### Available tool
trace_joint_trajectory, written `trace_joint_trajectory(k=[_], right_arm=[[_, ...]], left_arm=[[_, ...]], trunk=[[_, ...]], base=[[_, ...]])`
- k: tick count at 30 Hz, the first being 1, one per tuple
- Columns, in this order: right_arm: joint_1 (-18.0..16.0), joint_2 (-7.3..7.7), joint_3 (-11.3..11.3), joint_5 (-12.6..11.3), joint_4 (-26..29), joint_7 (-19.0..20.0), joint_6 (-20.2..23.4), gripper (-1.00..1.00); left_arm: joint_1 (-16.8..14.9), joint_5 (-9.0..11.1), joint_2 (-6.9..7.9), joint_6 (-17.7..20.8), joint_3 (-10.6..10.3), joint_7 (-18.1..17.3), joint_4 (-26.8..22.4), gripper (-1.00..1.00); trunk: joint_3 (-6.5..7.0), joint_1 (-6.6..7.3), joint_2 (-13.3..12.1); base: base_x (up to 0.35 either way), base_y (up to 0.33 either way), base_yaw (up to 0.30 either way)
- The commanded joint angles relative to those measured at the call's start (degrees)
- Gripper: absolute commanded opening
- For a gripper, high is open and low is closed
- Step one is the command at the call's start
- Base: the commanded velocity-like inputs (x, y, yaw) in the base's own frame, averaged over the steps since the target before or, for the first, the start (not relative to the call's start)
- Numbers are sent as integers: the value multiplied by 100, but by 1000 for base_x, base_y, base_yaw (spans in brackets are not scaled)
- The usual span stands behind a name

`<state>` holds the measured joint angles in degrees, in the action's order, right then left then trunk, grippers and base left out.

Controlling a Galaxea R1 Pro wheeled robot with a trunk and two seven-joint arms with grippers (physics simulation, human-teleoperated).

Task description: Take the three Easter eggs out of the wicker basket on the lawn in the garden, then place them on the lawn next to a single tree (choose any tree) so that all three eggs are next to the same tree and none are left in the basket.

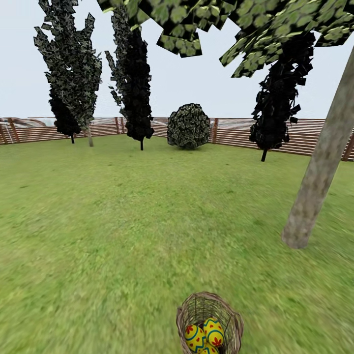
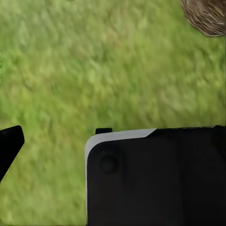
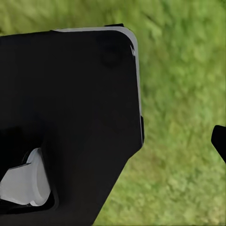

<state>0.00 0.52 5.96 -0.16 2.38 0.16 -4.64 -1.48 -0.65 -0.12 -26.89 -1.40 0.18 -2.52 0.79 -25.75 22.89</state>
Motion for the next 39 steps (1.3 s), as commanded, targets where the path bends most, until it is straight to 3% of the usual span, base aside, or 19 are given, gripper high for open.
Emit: trace_joint_trajectory(k=[1,16,19,22,23,30,33,39], right_arm=[[0,-4,40,-2,-2,2,-19,100],[-2,32,63,-6,4,-29,-35,100],[17,60,199,-14,35,13,-86,100],[34,87,494,-13,156,208,-291,100],[43,118,740,-11,311,511,-411,100],[275,403,1723,4,1330,2275,-456,100],[432,479,2062,6,1856,2714,-192,100],[733,492,2489,22,2751,2999,392,100]], left_arm=[[-2,-5,0,-18,-10,3,5,100],[-2,-5,1,-18,-10,3,8,100],[-2,-5,1,-18,-10,4,6,100],[-2,-5,1,-18,-10,2,6,100],[-2,-5,0,-18,-10,1,6,100],[-2,-5,-4,-18,-10,5,5,100],[-2,-5,-4,-18,-10,5,5,100],[-2,-5,-4,-18,-10,8,5,100]], trunk=[[-1,-3,3],[-1,-3,3],[-1,-3,3],[-1,-3,3],[-1,-3,3],[-1,-3,3],[-1,-3,3],[-1,-3,3]], base=[[96,22,-1],[83,5,0],[7,0,0],[4,0,0],[2,0,0],[0,0,0],[0,0,0],[0,0,0]])
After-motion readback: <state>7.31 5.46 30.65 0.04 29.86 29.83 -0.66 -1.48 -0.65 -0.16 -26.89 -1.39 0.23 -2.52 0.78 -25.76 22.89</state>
